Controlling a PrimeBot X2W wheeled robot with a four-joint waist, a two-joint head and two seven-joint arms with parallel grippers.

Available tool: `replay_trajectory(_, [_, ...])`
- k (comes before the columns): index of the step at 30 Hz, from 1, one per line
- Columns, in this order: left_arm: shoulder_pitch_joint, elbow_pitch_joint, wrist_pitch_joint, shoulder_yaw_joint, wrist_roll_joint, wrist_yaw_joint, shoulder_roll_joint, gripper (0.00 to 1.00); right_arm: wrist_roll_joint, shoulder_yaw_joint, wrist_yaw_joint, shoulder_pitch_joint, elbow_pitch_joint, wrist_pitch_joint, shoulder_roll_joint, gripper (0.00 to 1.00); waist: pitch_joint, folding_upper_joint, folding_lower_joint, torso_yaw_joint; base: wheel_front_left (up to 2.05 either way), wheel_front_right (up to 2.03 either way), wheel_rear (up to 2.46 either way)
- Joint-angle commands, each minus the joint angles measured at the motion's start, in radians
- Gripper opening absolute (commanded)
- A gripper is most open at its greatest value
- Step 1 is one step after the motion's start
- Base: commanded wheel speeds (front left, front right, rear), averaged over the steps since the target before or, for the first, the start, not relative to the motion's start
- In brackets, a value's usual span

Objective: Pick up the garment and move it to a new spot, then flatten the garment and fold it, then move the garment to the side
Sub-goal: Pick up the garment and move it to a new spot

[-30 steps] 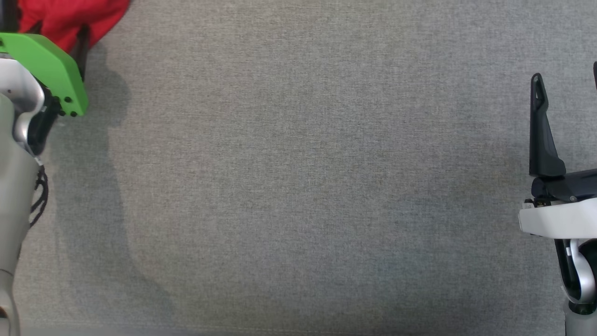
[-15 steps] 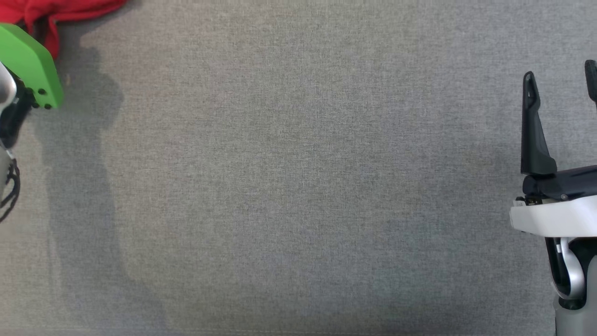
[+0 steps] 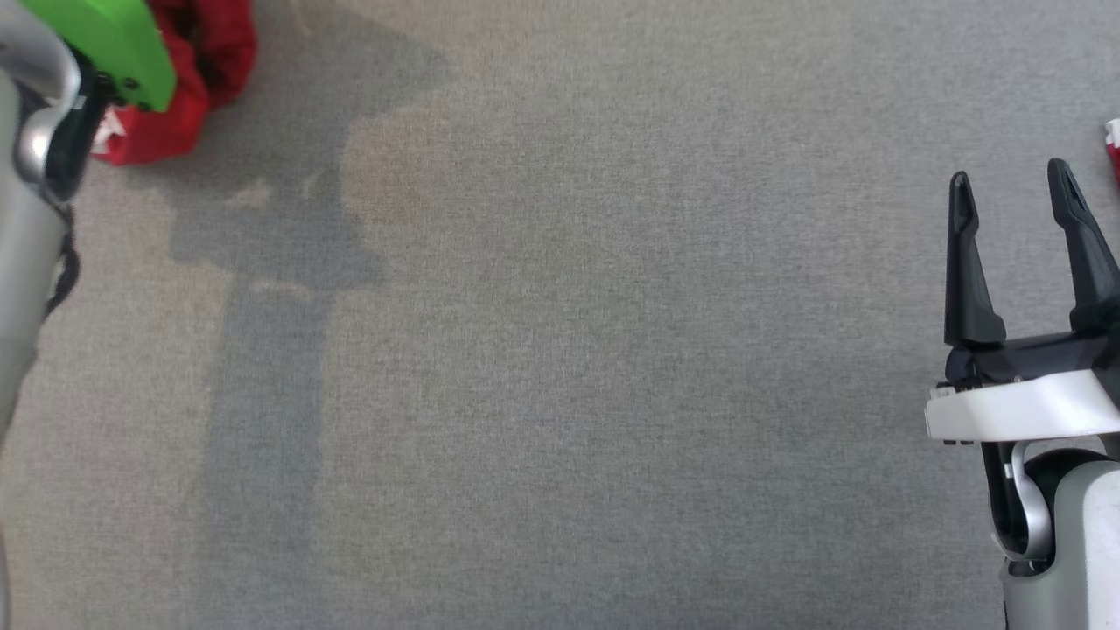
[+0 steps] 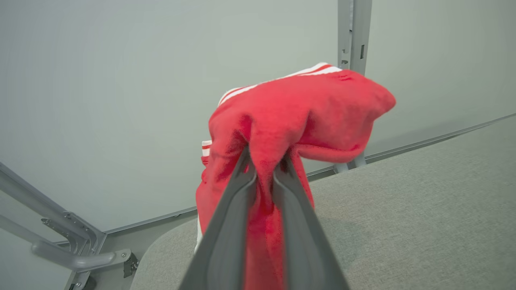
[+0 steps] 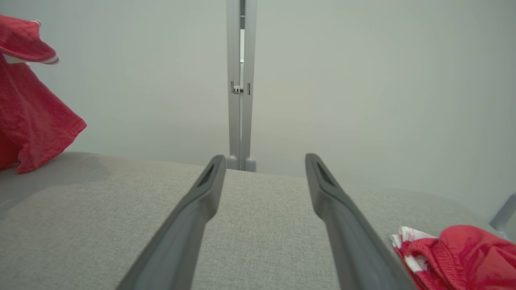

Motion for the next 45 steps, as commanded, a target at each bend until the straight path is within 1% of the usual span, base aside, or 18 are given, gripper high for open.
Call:
replay_trajectory(1, [-0.011, -0.025, -0.008, -0.011, -0.005, -0.001, -0.017, 0.0, 0.005, -0.006, -0.002, 0.023, 0.009, -0.012, 0.001, 1.0, -0.124, 0.0, 0.0, -0.036, 0.0, 0.0, 0.0])
replay_trajectory(3, [-0.007, -0.066, -0.007, -0.024, -0.008, -0.001, -0.042, 0.0, 0.019, -0.015, -0.002, 0.039, 0.026, -0.023, 0.003, 1.0, -0.166, 0.0, 0.0, -0.051, 0.0, 0.0, 0.0])
replay_trajectory(7, [0.036, -0.167, 0.015, -0.052, -0.036, 0.001, -0.118, 0.0, 0.064, -0.046, -0.002, 0.078, 0.06, -0.047, 0.003, 1.0, -0.239, 0.0, 0.0, -0.083, 0.0, 0.0, 0.0])
replay_trajectory(11, [0.094, -0.267, 0.042, -0.041, -0.116, 0.021, -0.201, 0.0, 0.089, -0.074, -0.002, 0.11, 0.074, -0.063, 0.003, 1.0, -0.271, 0.0, 0.0, -0.115, 0.0, 0.0, 0.0])
replay_trajectory(15, [0.199, -0.342, 0.034, -0.039, -0.19, 0.054, -0.29, 0.0, 0.109, -0.097, -0.002, 0.13, 0.084, -0.076, 0.003, 1.0, -0.277, 0.0, 0.0, -0.147, 0.0, 0.0, 0.0])
replay_trajectory(17, [0.266, -0.357, 0.014, -0.046, -0.213, 0.074, -0.323, 0.0, 0.114, -0.105, -0.002, 0.136, 0.089, -0.081, 0.003, 1.0, -0.271, 0.0, 0.0, -0.162, 0.0, 0.0, 0.0])
replay_trajectory(19, [0.351, -0.343, -0.01, -0.039, -0.25, 0.094, -0.347, 0.0, 0.118, -0.108, -0.002, 0.136, 0.093, -0.089, 0.003, 1.0, -0.26, 0.0, 0.0, -0.177, 0.0, 0.0, 0.0])
replay_trajectory(22, [0.461, -0.281, -0.056, -0.033, -0.28, 0.12, -0.361, 0.0, 0.126, -0.098, -0.002, 0.126, 0.103, -0.097, 0.003, 1.0, -0.239, 0.0, 0.0, -0.198, 0.0, 0.0, 0.0])
replay_trajectory(26, [0.563, -0.145, -0.139, -0.022, -0.269, 0.153, -0.337, 0.0, 0.133, -0.084, -0.002, 0.104, 0.113, -0.107, 0.003, 1.0, -0.204, 0.0, 0.0, -0.219, 0.0, 0.0, 0.0])
replay_trajectory(27, [0.578, -0.109, -0.159, -0.021, -0.262, 0.157, -0.332, 0.0, 0.133, -0.083, -0.002, 0.101, 0.115, -0.108, 0.003, 1.0, -0.195, 0.0, 0.0, -0.222, 0.0, 0.0, 0.0])
replay_trajectory(29, [0.596, -0.052, -0.188, 0.002, -0.281, 0.166, -0.332, 0.0, 0.129, -0.084, -0.002, 0.097, 0.12, -0.112, 0.003, 1.0, -0.181, 0.0, 0.0, -0.222, 0.0, 0.0, 0.0])
replay_trajectory(34, [0.595, 0.058, -0.235, 0.061, -0.293, 0.187, -0.329, 0.0, 0.122, -0.069, -0.002, 0.082, 0.132, -0.112, 0.003, 1.0, -0.166, 0.0, 0.0, -0.216, 0.0, 0.0, 0.0])
replay_trajectory(35, [0.589, 0.076, -0.24, 0.065, -0.285, 0.188, -0.331, 0.23, 0.119, -0.065, -0.002, 0.079, 0.136, -0.112, 0.003, 1.0, -0.165, 0.0, 0.0, -0.213, 0.0, 0.0, 0.0])
replay_trajectory(36, [0.586, 0.088, -0.245, 0.067, -0.277, 0.189, -0.333, 0.4, 0.118, -0.061, -0.002, 0.076, 0.139, -0.112, 0.003, 1.0, -0.164, 0.0, 0.0, -0.21, 0.0, 0.0, 0.0])
replay_trajectory(37, [0.582, 0.1, -0.248, 0.073, -0.272, 0.189, -0.335, 0.99, 0.116, -0.056, -0.002, 0.073, 0.142, -0.111, 0.003, 1.0, -0.164, 0.0, 0.0, -0.206, 0.0, 0.0, 0.0])
replay_trajectory(40, [0.579, 0.116, -0.254, 0.088, -0.257, 0.174, -0.345, 1.0, 0.111, -0.049, -0.002, 0.068, 0.149, -0.107, 0.003, 1.0, -0.17, 0.0, 0.0, -0.192, 0.0, 0.0, 0.0])
replay_trajectory(42, [0.575, 0.11, -0.255, 0.087, -0.22, 0.167, -0.341, 1.0, 0.107, -0.043, -0.002, 0.07, 0.156, -0.105, 0.003, 1.0, -0.178, 0.0, 0.0, -0.18, 0.0, 0.0, 0.0])
replay_trajectory(45, [0.597, 0.066, -0.254, 0.11, -0.154, 0.161, -0.332, 1.0, 0.113, -0.025, -0.002, 0.072, 0.174, -0.105, 0.003, 1.0, -0.195, 0.0, 0.0, -0.162, 0.0, 0.0, 0.0])
